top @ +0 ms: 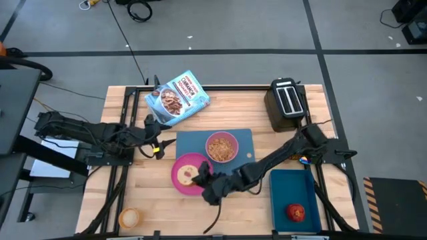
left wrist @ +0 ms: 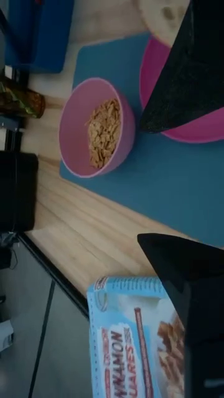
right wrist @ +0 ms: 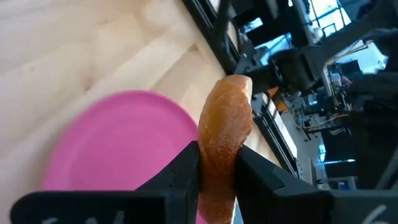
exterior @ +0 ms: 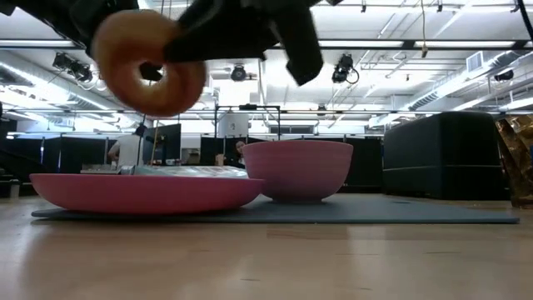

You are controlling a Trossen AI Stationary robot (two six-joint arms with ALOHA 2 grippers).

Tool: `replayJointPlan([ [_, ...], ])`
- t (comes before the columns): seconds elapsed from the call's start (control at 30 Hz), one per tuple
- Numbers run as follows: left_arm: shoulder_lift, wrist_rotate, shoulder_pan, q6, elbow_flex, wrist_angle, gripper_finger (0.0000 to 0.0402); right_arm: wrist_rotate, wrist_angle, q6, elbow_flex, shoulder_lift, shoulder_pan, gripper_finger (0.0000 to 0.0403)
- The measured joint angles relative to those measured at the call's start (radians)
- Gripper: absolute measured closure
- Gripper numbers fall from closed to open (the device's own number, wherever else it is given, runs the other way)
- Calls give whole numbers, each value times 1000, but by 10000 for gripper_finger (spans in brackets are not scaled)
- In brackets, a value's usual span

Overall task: Arrange a breakfast setting
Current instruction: Put the toasted bread on the pink plate, then put the orange cup on the top right of the blue placemat

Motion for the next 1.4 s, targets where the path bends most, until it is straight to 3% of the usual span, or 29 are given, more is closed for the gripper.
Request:
replayJointPlan([
  [0.27, 0, 110, -119, -28, 0, 31, 115, 53, -23, 0, 20, 90, 6, 313],
  [0.43, 1, 112, -221, -28, 0, 104, 115, 62, -34, -9, 21, 118, 3, 313],
  [0.73, 1, 99, -308, -49, 0, 148, 115, 28, -47, -8, 19, 132, -28, 313],
  [0.9, 2, 74, -319, -55, 0, 149, 115, -75, -85, 8, 19, 132, -47, 306],
  [1.23, 2, 73, -322, -52, 0, 149, 115, -75, -76, 69, 19, 132, -39, 235],
  [1.4, 2, 72, -323, -28, 0, 149, 115, 88, -87, 71, 49, 131, 2, 177],
])
